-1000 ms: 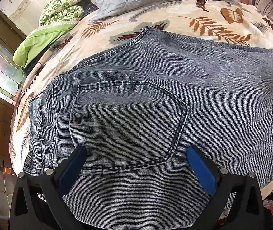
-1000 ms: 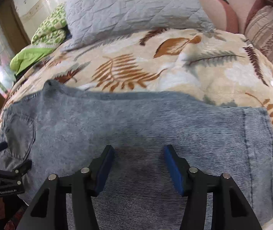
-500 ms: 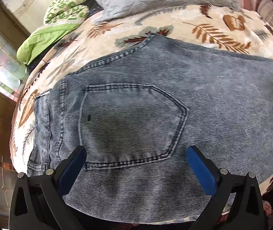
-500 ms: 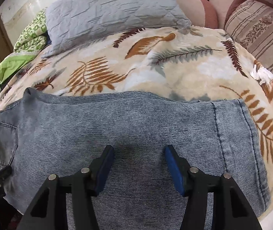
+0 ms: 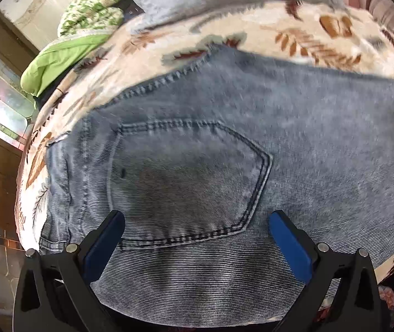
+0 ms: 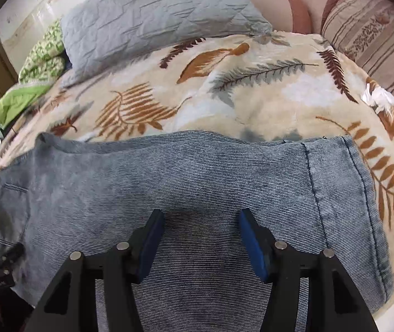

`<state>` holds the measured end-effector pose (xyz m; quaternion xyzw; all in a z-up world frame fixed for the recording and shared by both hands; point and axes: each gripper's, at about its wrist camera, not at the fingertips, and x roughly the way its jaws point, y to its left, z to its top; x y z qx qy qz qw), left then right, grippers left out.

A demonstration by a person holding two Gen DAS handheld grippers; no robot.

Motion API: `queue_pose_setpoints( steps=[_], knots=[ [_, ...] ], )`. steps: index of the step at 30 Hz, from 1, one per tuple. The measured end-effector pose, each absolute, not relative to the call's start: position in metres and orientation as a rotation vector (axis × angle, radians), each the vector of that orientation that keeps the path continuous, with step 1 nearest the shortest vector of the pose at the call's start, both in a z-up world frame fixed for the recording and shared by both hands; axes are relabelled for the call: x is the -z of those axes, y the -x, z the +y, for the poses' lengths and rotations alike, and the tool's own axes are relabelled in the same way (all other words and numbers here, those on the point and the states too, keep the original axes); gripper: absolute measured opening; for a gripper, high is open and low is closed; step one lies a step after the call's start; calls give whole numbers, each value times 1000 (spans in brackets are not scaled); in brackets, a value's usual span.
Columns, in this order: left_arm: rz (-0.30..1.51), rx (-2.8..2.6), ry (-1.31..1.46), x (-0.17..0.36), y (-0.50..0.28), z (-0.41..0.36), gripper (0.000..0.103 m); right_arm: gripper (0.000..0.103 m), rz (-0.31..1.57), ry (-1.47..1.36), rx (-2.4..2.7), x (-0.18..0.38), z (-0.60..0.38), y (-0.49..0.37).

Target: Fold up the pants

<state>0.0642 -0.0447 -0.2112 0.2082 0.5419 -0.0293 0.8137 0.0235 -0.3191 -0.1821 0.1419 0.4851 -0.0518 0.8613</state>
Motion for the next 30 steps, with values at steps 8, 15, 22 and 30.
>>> queue_pose_setpoints(
  steps=[8, 15, 22, 30],
  knots=[
    [1150, 77, -432, 214, -64, -43, 103, 61, 1016, -280, 110, 183, -317, -23],
    [1143, 83, -429, 213, -62, -43, 103, 61, 992, -314, 133, 177, -324, -21],
    [1118, 49, -385, 201, -65, -34, 103, 61, 907, -299, 238, 155, -349, 4],
    [1126, 18, -346, 198, -72, -22, 103, 61, 950, -376, 316, 165, -393, 29]
  ],
)
